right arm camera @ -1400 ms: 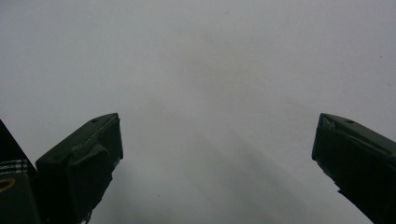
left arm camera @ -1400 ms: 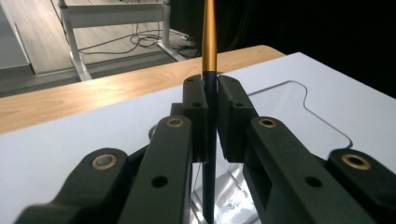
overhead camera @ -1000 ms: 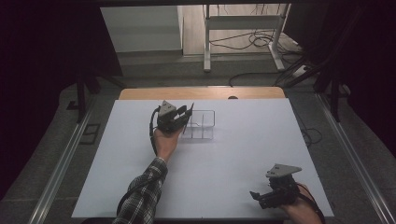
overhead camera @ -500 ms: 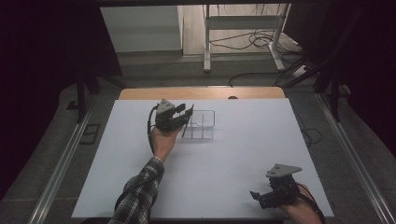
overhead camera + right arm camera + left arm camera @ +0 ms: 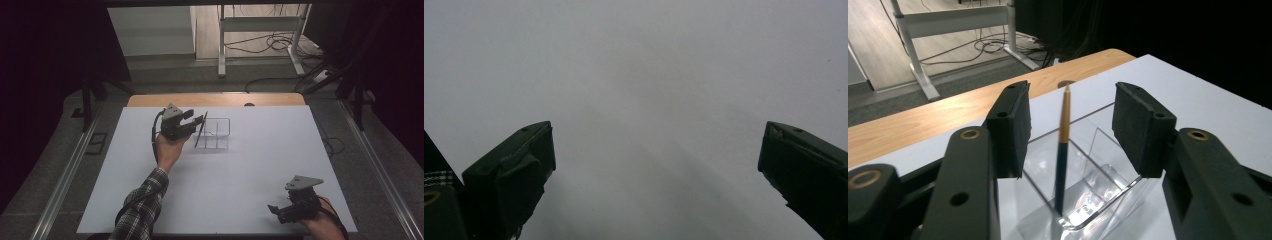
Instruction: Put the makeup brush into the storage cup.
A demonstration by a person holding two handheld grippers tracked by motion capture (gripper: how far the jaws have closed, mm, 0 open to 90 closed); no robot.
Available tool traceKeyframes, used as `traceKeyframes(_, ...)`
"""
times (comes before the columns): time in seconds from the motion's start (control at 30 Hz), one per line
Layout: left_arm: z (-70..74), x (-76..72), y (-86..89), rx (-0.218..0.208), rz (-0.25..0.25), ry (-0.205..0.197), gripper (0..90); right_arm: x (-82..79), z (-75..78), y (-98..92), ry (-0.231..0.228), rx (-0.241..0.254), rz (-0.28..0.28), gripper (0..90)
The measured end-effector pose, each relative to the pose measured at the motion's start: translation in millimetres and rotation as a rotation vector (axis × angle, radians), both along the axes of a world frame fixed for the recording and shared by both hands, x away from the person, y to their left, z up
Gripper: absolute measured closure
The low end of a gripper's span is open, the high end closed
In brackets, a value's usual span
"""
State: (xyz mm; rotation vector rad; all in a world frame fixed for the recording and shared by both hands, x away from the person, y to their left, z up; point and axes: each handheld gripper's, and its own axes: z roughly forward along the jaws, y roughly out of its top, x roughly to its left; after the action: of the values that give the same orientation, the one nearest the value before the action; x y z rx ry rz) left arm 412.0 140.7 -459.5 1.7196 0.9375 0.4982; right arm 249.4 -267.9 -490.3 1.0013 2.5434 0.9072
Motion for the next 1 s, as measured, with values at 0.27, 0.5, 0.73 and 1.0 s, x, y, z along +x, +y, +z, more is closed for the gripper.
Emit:
traceKeyframes(0.27, 4.0, -2.4, 11.7, 0.018, -0.025, 0.015, 44.0, 0.1, -0.2, 0.1, 0.001, -0.001, 0.0, 1.9)
traceKeyframes(0.5, 6.9, -6.3, 14.5, 0.044, -0.058, 0.015, 39.0, 0.1, -0.2, -0.1, 0.0, -0.001, -0.003, 1.9)
traceKeyframes(0.73, 7.8, -10.4, 18.7, 0.045, -0.096, 0.029, 34.2, 0.0, -0.5, 0.1, 0.003, -0.004, -0.001, 1.9)
traceKeyframes(1.0, 10.7, -15.3, 19.8, 0.059, -0.122, 0.045, 28.2, 0.1, -0.6, -0.1, 0.003, -0.005, -0.002, 1.9)
